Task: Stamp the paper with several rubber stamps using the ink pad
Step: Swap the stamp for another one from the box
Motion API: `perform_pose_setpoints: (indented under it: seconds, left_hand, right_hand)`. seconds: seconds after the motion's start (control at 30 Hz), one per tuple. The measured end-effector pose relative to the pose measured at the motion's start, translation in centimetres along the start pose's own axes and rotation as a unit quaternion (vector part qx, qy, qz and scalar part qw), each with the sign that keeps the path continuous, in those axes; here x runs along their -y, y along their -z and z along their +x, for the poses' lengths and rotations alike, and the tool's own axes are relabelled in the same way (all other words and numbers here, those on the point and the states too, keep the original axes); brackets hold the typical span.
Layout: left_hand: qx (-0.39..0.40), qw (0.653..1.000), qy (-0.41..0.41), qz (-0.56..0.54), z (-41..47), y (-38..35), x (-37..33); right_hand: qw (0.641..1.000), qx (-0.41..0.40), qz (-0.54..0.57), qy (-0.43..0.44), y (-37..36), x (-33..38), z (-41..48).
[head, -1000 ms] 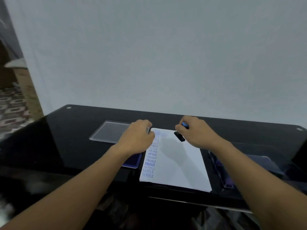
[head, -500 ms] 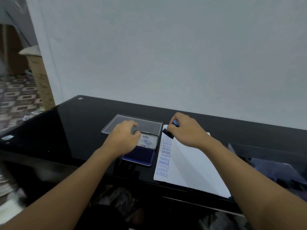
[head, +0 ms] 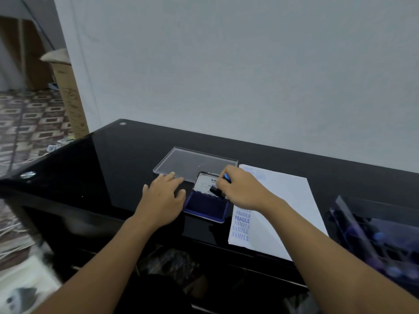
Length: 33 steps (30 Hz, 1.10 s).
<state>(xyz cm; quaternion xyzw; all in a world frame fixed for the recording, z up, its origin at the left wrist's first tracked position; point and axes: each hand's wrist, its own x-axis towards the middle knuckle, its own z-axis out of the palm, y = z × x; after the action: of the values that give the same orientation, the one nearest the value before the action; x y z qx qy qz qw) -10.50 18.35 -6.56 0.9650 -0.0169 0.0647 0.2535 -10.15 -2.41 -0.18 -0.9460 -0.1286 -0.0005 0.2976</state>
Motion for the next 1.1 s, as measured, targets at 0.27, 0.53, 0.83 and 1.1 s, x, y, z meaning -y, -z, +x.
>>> perform_pose_setpoints:
  seconds: [0.27, 0.53, 0.83, 1.1]
  left_hand:
    - [-0.003, 0.999, 0.002, 0.053, 0.0, -1.4, 2.1]
    - [-0.004, 0.997, 0.000, 0.077, -0.2, -1.9, 2.3]
    - [-0.007, 0.996, -0.005, 0.086, -0.2, -1.7, 2.4]
    - [-0.008, 0.997, -0.005, 0.082, -0.1, -1.8, 2.5]
  right_hand:
    - [0.998, 0.046, -0.040, 0.003, -2.7, 1.4, 2.1]
    - [0.990, 0.075, -0.113, 0.039, -3.4, 2.3, 3.4]
    - [0.983, 0.059, -0.161, 0.061, -4.9, 2.4, 3.3]
    - [0.987, 0.002, -0.148, 0.055, -6.7, 2.0, 2.9]
